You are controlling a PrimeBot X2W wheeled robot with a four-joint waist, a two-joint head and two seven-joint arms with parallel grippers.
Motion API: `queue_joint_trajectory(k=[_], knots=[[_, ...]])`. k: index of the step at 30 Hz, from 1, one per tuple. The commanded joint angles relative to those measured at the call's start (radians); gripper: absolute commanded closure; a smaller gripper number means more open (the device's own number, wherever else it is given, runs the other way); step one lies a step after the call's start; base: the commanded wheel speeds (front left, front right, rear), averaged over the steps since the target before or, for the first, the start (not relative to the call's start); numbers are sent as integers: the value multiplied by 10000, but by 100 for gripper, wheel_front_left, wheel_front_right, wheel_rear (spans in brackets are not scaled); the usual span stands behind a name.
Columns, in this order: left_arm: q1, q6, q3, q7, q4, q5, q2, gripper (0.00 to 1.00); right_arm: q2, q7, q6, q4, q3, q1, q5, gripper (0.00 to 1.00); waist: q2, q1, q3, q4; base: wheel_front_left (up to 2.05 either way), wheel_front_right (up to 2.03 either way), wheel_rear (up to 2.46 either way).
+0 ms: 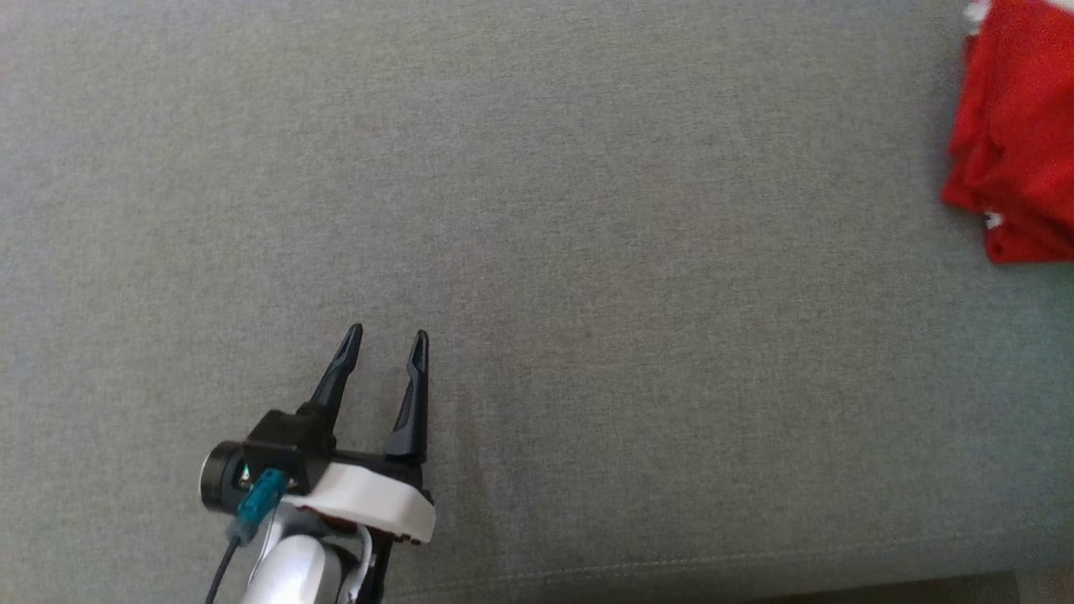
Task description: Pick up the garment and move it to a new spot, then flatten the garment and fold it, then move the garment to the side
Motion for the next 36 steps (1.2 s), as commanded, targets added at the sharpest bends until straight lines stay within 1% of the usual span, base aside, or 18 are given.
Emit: queue_joint_trajectory(k=[1, 3, 5, 6, 11, 15, 20, 23, 25, 28, 30, 33, 36], knots=[[-125, -3, 354, -122, -296, 88, 5, 0, -271, -270, 67, -313, 171, -116, -237, 0, 0, 0, -28, -63, 0, 0, 0], [-109, -4, 369, -122, -283, 91, 5, 0, -278, -423, 67, -338, 285, -107, -386, 0, 0, 0, -61, -87, 0, 0, 0], [-67, -12, 390, -122, -253, 88, 5, 0, -314, -1015, 67, -557, 479, -101, -677, 0, 0, 0, -165, -108, 0, 0, 0], [-51, -6, 409, -122, -265, 71, 5, 0, -214, -1407, 67, -688, 397, -127, -694, 0, 0, 0, -240, -106, 0, 0, 0], [124, 107, 497, -122, -330, -120, 5, 0, 739, -2846, 67, -1687, 198, 379, -403, 0, 0, 0, -851, 2, 0, 0, 0], [349, 346, 690, -122, -393, -315, 5, 0, 1434, -3515, 67, -3135, 295, 1638, 4, 0, 0, 0, -1428, 178, 0, 0, 0], [709, 557, 894, -122, -381, -453, 5, 0, 2567, -3970, 67, -5077, 457, 3722, 251, 0, 0, 0, -2174, 522, 0, 0, 0], [874, 593, 978, -122, -385, -333, 6, 0, 3225, -4329, 67, -6010, 601, 5012, -47, 0, 0, 0, -2535, 741, 0, 0, 0], [979, 625, 1109, -122, -395, -234, 6, 0, 3718, -4588, 67, -6381, 759, 5819, -200, 0, 0, 0, -2711, 856, 0, 0, 0], [1129, 596, 1288, -122, -354, -194, 6, 0, 4381, -5227, 67, -6527, 865, 6752, -637, 0, 0, 0, -2924, 965, 0, 0, 0], [1226, 529, 1348, -122, -263, -181, 6, 0, 4712, -5835, 67, -6269, 889, 7286, -965, 0, 0, 0, -3062, 1022, 0, 0, 0], [1403, 522, 1434, -122, -148, -97, 6, 0, 5056, -6759, 67, -5674, 938, 7840, -1260, 0, 0, 0, -3282, 1038, 0, 0, 0], [1588, 480, 1507, -122, -22, -6, 5, 0, 5226, -7521, 67, -5064, 917, 8229, -1461, 0, 0, 0, -3471, 1027, 0, 0, 0]])
